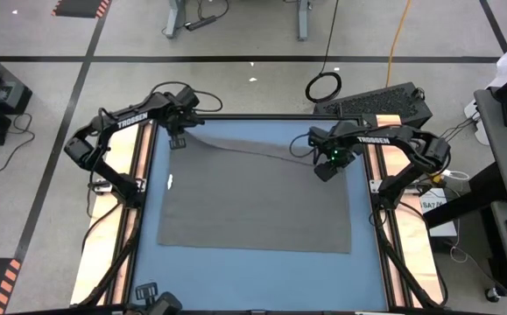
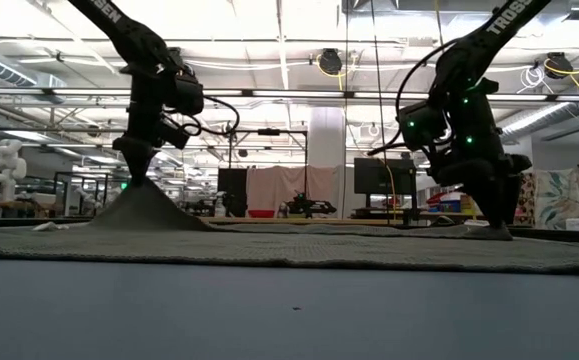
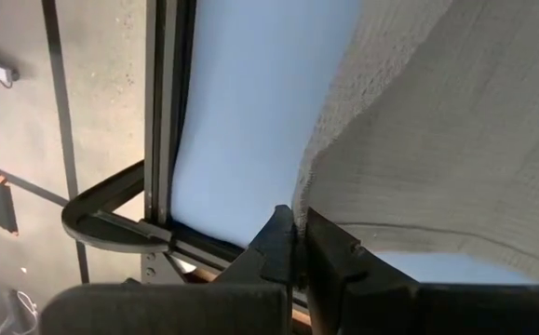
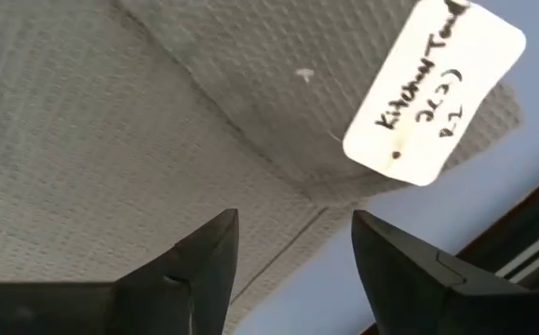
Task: Roll towel
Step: Fold the gray towel
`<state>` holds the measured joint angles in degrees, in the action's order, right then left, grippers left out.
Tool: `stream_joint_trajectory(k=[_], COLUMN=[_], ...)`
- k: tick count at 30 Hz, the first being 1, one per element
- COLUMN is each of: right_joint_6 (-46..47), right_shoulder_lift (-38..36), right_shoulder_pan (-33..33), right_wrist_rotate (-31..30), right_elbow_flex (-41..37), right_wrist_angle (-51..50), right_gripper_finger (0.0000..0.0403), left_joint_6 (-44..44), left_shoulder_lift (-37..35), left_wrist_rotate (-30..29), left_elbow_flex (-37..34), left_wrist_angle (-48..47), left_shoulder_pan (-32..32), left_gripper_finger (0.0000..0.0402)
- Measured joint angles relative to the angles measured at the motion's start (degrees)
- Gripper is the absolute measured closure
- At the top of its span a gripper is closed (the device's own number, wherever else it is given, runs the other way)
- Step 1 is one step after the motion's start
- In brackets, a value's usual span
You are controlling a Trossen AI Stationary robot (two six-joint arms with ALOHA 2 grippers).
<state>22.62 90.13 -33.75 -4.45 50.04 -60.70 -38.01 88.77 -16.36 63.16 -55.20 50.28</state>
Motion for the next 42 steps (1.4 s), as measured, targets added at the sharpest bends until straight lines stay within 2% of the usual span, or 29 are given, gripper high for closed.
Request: stream_joint_trajectory(k=[16, 23, 27, 35, 42], right_joint_6=[5.6, 6.9, 7.2, 6.7, 5.1], right_shoulder_lift=[0.0, 0.0, 0.0, 0.0, -1.5], right_shoulder_pan=[-2.6, -3.2, -3.4, -3.3, -3.2], right_wrist_rotate=[0.0, 0.0, 0.0, -1.3, -1.3], right_elbow_flex=[-3.3, -3.3, -3.3, -3.3, -0.7], right_wrist_angle=[4.7, 10.2, 11.0, 11.2, 4.2], right_gripper_finger=[0.0202, 0.0209, 0.0249, 0.0390, 0.0394], left_joint_6=[1.7, 1.8, 1.8, 1.8, 6.4], left_shoulder_lift=[0.0, 0.0, 0.0, 0.0, 0.1], left_wrist_rotate=[0.1, 0.1, 0.1, 0.1, 0.1], left_elbow_flex=[0.0, 0.0, 0.0, 0.0, 3.0], left_wrist_angle=[-1.6, -1.9, -2.8, -2.9, -8.3], left_shoulder_pan=[-1.7, -1.7, -1.7, -1.7, -2.1], left_gripper_finger=[0.0388, 0.0388, 0.0388, 0.0388, 0.0388])
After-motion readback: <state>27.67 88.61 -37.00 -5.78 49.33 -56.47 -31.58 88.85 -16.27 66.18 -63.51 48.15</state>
